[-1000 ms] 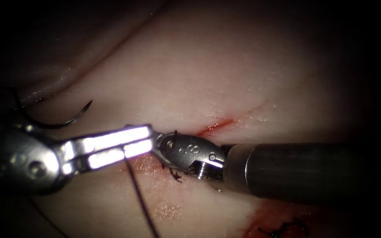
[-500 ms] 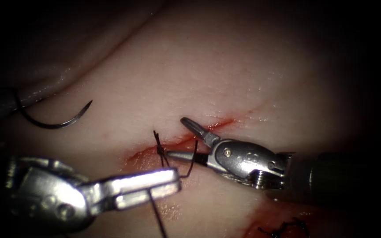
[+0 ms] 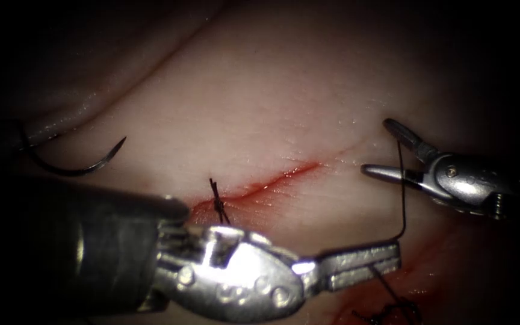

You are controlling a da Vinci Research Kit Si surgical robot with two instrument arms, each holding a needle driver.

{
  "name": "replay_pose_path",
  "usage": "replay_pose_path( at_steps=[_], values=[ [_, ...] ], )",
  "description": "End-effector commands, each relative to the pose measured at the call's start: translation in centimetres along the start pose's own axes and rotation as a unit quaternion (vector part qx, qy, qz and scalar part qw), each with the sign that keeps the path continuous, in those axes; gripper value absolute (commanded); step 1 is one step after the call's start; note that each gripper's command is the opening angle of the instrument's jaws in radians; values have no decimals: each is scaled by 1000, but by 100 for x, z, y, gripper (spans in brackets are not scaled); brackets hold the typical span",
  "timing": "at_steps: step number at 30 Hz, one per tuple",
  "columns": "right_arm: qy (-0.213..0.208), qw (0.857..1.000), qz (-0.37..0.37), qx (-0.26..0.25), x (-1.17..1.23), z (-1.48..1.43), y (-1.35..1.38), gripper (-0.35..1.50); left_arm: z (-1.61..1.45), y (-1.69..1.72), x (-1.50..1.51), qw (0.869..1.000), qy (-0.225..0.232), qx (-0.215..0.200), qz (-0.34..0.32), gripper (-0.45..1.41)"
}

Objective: Wound Closure

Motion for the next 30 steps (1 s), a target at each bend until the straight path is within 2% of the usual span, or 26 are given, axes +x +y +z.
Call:
replay_pose_path(
  at_steps=[1,2,4,7,9,13,18,23,27,30],
  values=[
    [-8,1000,0,-3,-5,3,-1,110,8,6,-10,1000,-7,0,-12,-45],
    [-16,1000,-4,-4,-5,2,0,115,10,9,-17,1000,-13,2,-11,-45],
    [-33,999,-22,-8,-6,-1,3,120,13,16,-32,999,-30,-7,-22,-32],
    [-58,997,-44,-7,-8,-6,9,128,12,25,-57,997,-46,-22,-51,21],
    [-65,996,-64,-11,-10,-9,13,130,11,32,-75,995,-65,-23,-75,66],
    [-86,993,-81,-19,-13,-16,22,131,5,39,-100,990,-96,-31,-103,118],
    [-102,988,-110,-29,-14,-24,34,131,-5,40,-110,980,-152,-36,-127,140],
    [-133,979,-149,-30,-14,-29,42,140,-27,42,-109,974,-181,-45,-129,140],
    [-183,961,-208,-14,-16,-31,47,140,-48,38,-114,972,-198,-31,-126,135],
    [-241,939,-245,-24,-20,-37,61,140,-65,36,-119,969,-212,-19,-125,128]
  ],
)
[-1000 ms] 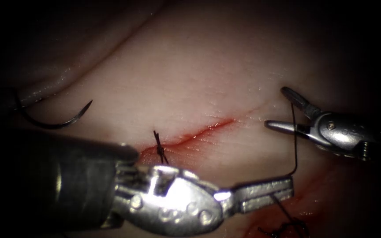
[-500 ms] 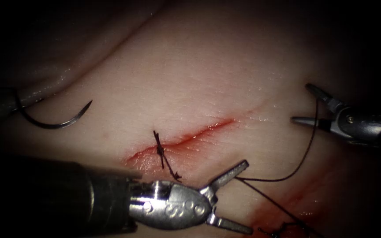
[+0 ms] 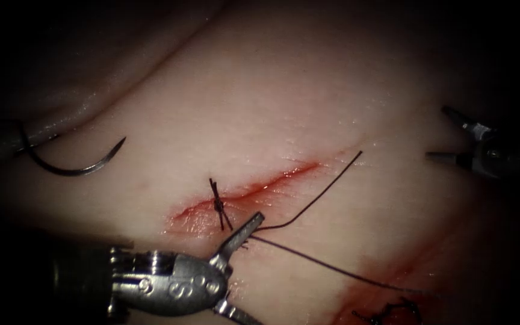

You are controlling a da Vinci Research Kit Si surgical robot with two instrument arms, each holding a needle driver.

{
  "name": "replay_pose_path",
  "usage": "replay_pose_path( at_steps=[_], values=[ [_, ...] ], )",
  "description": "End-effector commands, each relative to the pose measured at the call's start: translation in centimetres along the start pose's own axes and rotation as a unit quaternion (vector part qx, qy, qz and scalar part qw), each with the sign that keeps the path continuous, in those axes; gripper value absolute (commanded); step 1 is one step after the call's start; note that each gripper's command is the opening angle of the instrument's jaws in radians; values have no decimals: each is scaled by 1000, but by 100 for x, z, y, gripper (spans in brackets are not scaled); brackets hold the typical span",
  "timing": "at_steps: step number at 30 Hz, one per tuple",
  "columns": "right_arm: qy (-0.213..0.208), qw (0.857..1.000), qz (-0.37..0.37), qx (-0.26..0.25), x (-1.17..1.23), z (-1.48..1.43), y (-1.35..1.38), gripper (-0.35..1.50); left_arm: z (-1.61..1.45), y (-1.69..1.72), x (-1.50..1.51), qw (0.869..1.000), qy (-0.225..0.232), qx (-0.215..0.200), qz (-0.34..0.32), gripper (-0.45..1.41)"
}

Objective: Wound Closure

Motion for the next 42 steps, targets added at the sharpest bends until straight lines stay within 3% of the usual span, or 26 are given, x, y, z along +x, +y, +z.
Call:
replay_pose_path(
  at_steps=[1,7,12,18,29,35,39,42],
  values=[
    [-15,1000,-7,-5,-3,6,3,140,3,3,-7,1000,-3,4,-1,128],
    [-18,999,10,-34,-18,-3,17,140,8,9,-27,1000,-20,17,-2,126],
    [25,999,35,-22,4,-5,9,137,44,19,-31,1000,-13,6,-4,125],
    [37,998,46,-16,23,1,2,133,94,19,-13,1000,2,-4,-10,125],
    [45,998,41,-17,24,4,-7,133,165,26,6,1000,8,-25,-2,123],
    [47,998,41,-17,23,5,-8,133,214,60,6,997,3,-75,10,121],
    [49,998,44,-17,24,5,-8,133,221,79,5,994,14,-107,11,125],
    [49,998,45,-17,25,5,-7,133,201,73,6,995,7,-99,13,130]
  ],
)
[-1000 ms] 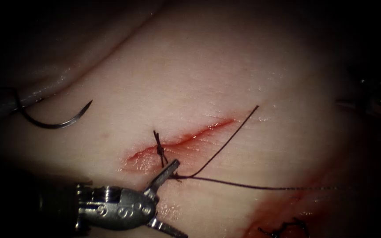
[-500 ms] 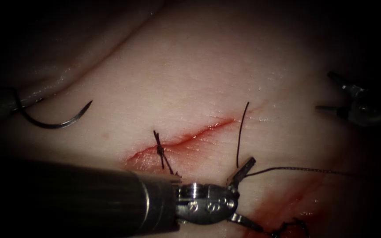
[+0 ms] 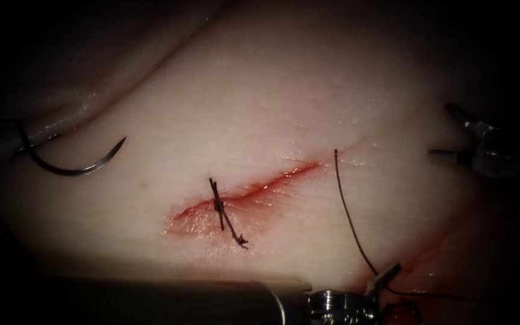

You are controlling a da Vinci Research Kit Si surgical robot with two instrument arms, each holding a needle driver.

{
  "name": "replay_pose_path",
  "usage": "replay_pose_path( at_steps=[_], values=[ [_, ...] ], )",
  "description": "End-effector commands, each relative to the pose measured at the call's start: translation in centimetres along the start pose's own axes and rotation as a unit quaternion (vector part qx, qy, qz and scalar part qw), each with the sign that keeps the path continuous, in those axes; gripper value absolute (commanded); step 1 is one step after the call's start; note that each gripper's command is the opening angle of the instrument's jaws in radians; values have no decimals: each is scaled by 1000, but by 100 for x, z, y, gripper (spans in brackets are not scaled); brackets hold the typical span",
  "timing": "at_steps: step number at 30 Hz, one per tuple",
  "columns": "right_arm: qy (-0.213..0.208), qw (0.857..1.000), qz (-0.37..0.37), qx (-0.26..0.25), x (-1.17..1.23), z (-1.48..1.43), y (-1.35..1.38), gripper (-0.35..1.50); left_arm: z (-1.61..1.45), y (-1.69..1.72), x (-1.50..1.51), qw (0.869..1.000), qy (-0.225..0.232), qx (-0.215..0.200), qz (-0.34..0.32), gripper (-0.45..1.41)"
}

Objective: Wound Closure

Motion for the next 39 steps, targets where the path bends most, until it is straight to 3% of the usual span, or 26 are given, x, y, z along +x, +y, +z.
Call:
replay_pose_path(
  at_steps=[1,4,8,12,21,31,36,39],
  values=[
    [1,1000,4,1,4,8,-4,133,-4,-1,-2,1000,-6,8,0,130],
    [4,1000,7,5,9,12,-4,133,-41,-12,1,999,-21,28,-7,140],
    [16,1000,13,10,21,22,-8,133,-85,-20,3,998,-28,58,-22,140],
    [25,999,17,13,34,32,-13,133,-108,-20,-3,996,-29,79,-20,140],
    [31,999,19,19,44,38,-20,133,-106,-11,-41,993,-45,109,-17,140],
    [104,992,43,64,67,44,-32,128,-115,-24,-69,988,-56,138,-24,101],
    [137,985,51,89,87,54,-43,125,-134,-27,-73,981,-64,185,-4,98],
    [148,982,51,103,96,63,-53,121,-143,-26,-78,979,-73,192,1,98]
  ],
)
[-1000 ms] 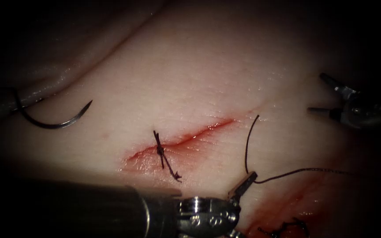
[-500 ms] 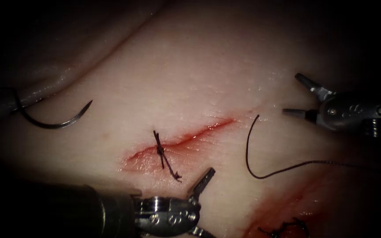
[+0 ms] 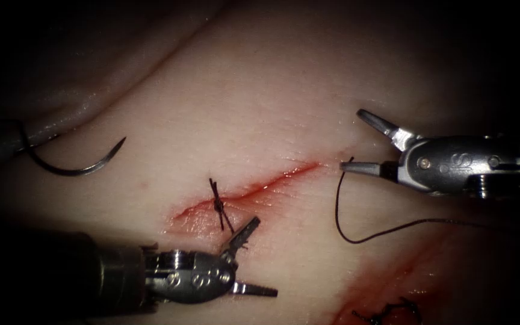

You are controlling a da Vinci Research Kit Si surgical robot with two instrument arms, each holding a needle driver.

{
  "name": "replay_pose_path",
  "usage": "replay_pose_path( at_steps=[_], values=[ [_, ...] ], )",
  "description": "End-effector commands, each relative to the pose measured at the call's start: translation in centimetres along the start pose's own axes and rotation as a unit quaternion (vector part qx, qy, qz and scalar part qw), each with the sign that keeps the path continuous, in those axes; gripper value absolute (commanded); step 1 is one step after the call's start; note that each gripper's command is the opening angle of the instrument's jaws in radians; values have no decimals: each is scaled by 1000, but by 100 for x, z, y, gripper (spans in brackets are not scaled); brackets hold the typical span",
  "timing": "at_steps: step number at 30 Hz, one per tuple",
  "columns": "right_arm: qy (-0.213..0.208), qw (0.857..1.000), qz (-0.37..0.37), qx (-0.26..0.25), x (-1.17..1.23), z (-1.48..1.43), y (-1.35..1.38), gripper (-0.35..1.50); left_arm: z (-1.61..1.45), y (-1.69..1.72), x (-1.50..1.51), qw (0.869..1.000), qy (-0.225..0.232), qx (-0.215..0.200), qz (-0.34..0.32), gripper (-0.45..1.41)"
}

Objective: Wound Closure

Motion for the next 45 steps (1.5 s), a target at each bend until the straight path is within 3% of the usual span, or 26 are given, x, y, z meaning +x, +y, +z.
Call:
replay_pose_path(
  at_steps=[1,9,23,30,45],
  values=[
    [4,1000,0,9,3,18,-11,121,3,5,-4,1000,-4,2,9,98],
    [7,999,1,39,-7,41,-37,108,-1,-3,-14,998,-26,23,56,86],
    [4,999,2,39,-16,45,-44,103,11,-3,-20,993,-34,24,109,37],
    [4,999,2,40,-16,44,-45,103,11,-4,-25,992,-46,24,113,29],
    [4,999,4,41,-15,44,-47,103,16,-5,-31,992,-52,20,114,29]
  ],
)
